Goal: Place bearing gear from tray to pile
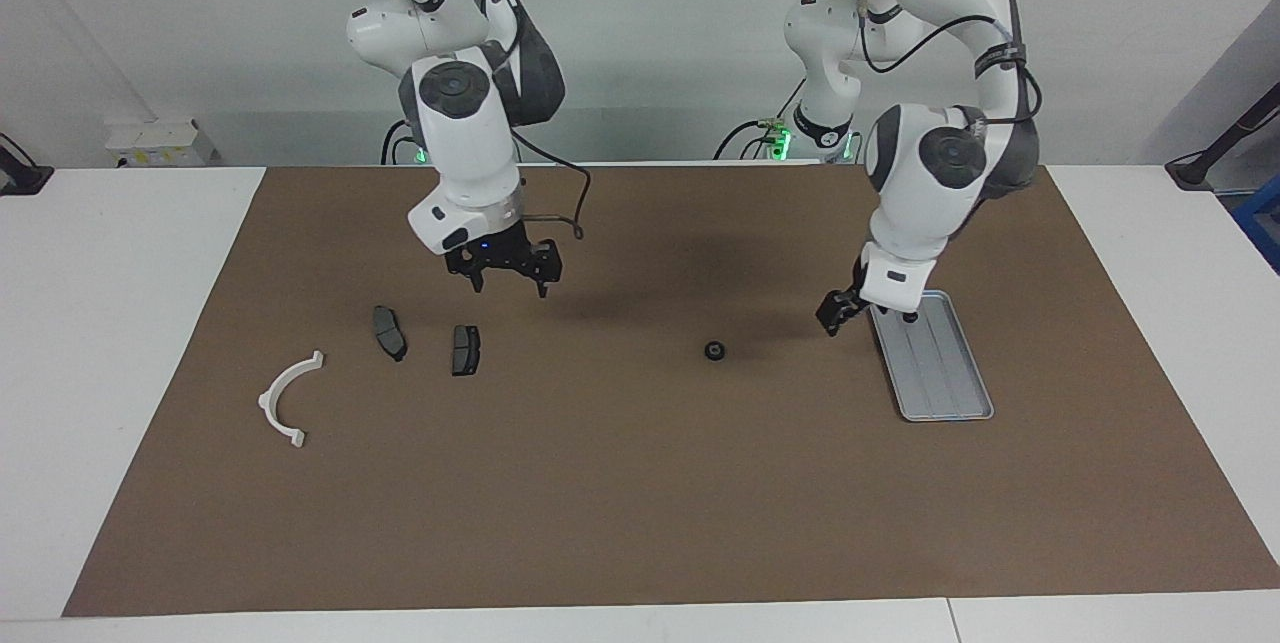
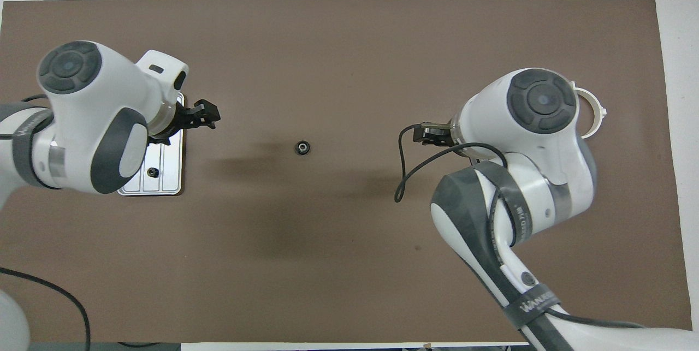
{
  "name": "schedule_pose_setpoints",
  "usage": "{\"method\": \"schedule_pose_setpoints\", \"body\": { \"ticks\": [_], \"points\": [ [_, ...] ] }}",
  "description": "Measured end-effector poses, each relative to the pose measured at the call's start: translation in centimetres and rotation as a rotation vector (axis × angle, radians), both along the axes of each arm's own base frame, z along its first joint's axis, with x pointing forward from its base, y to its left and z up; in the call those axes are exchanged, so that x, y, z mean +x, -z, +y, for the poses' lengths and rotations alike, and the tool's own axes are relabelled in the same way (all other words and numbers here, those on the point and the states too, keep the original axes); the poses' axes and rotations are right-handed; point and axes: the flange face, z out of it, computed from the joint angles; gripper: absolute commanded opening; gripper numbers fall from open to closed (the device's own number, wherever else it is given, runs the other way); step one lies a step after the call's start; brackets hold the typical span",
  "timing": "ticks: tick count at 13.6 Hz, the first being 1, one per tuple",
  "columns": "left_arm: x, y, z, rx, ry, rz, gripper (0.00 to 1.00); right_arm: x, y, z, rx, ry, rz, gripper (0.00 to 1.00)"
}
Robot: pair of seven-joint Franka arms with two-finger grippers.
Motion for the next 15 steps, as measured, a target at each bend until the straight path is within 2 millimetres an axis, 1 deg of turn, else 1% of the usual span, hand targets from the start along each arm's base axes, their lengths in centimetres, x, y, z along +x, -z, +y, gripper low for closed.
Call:
{"method": "schedule_pose_setpoints", "body": {
  "ticks": [2,3,4,6,7,8,10,11,12,13,14,15],
  "points": [
    [-0.1,1.5,5.2,-0.003,0.079,0.027,1.0,-0.5,2.0,4.0,0.01,0.09,-0.004,1.0],
    [-0.2,2.2,7.0,-0.006,0.1,0.023,1.0,-0.6,2.7,6.0,0.012,0.134,-0.002,1.0],
    [-0.3,3.1,8.0,-0.008,0.114,0.014,1.0,-0.5,3.2,8.1,0.016,0.171,-0.002,1.0],
    [-0.8,5.2,8.6,-0.011,0.142,0.007,0.99,0.1,3.5,11.4,0.026,0.199,-0.009,1.0],
    [-1.2,6.3,9.1,-0.012,0.157,0.013,0.94,0.3,3.8,13.1,0.024,0.205,-0.005,1.0],
    [-1.6,7.3,9.9,-0.014,0.165,0.024,0.92,0.4,4.6,15.3,0.015,0.206,0.006,1.0],
    [-2.2,8.3,11.2,-0.017,0.164,0.045,0.91,0.5,6.9,19.8,-0.011,0.202,0.013,1.0],
    [-2.5,8.7,11.3,-0.017,0.163,0.055,0.82,0.6,8.1,21.5,-0.016,0.193,0.012,1.0],
    [-2.8,9.2,11.2,-0.018,0.164,0.063,0.76,0.7,9.1,22.9,-0.016,0.18,0.009,1.0],
    [-3.1,9.5,11.2,-0.018,0.165,0.063,0.67,0.7,9.6,24.0,-0.017,0.166,0.004,1.0],
    [-3.3,9.8,11.2,-0.019,0.165,0.063,0.6,0.9,9.7,24.6,-0.016,0.158,-0.004,1.0],
    [-3.4,10.0,11.2,-0.019,0.165,0.063,0.6,1.0,9.6,25.0,-0.019,0.151,-0.009,1.0]
  ]
}}
